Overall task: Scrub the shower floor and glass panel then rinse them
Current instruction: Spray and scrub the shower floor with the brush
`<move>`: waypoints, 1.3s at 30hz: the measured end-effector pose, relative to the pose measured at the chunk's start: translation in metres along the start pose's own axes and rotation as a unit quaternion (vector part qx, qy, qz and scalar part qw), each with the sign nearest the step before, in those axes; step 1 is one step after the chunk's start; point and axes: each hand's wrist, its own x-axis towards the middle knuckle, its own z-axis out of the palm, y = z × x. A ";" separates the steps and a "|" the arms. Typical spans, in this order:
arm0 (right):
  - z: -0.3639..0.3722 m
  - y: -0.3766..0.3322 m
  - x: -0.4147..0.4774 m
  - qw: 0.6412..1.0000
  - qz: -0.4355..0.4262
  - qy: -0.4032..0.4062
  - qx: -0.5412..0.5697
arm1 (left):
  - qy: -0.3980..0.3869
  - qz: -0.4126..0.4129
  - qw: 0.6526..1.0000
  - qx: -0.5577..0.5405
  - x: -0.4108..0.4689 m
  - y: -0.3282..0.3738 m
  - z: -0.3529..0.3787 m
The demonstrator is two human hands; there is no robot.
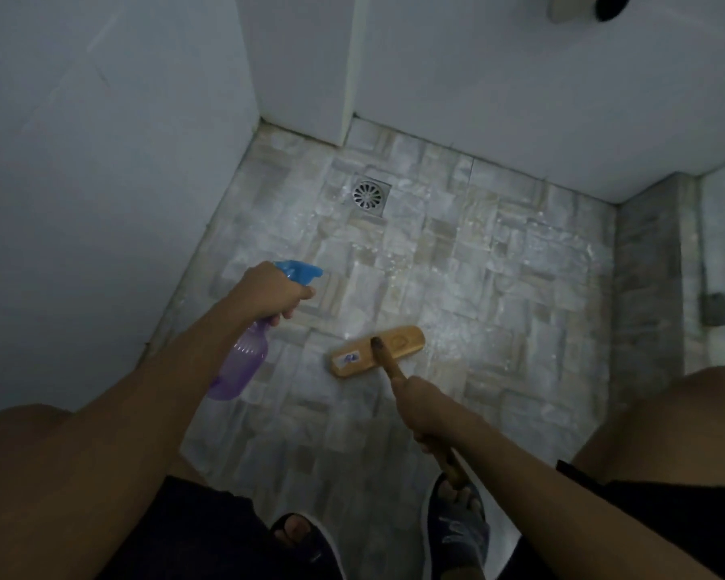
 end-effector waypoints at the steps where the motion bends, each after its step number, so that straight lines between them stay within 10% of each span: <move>1: 0.000 -0.006 0.005 1.000 -0.009 0.005 0.004 | 0.005 0.007 1.000 0.010 0.000 0.000 0.000; 10: -0.042 -0.119 0.095 0.986 -0.044 0.082 0.139 | 0.075 0.047 0.996 -0.016 0.002 0.009 -0.021; 20: 0.017 -0.020 0.049 1.000 -0.010 0.004 0.026 | 0.178 -0.001 0.981 -0.073 0.019 -0.022 -0.054; 30: -0.036 -0.183 0.115 0.994 -0.068 0.056 0.064 | 0.222 0.001 0.972 -0.083 0.026 -0.038 -0.080; 39: 0.020 -0.094 0.067 0.999 -0.035 0.015 0.022 | 0.248 -0.038 0.962 -0.111 0.031 -0.068 -0.105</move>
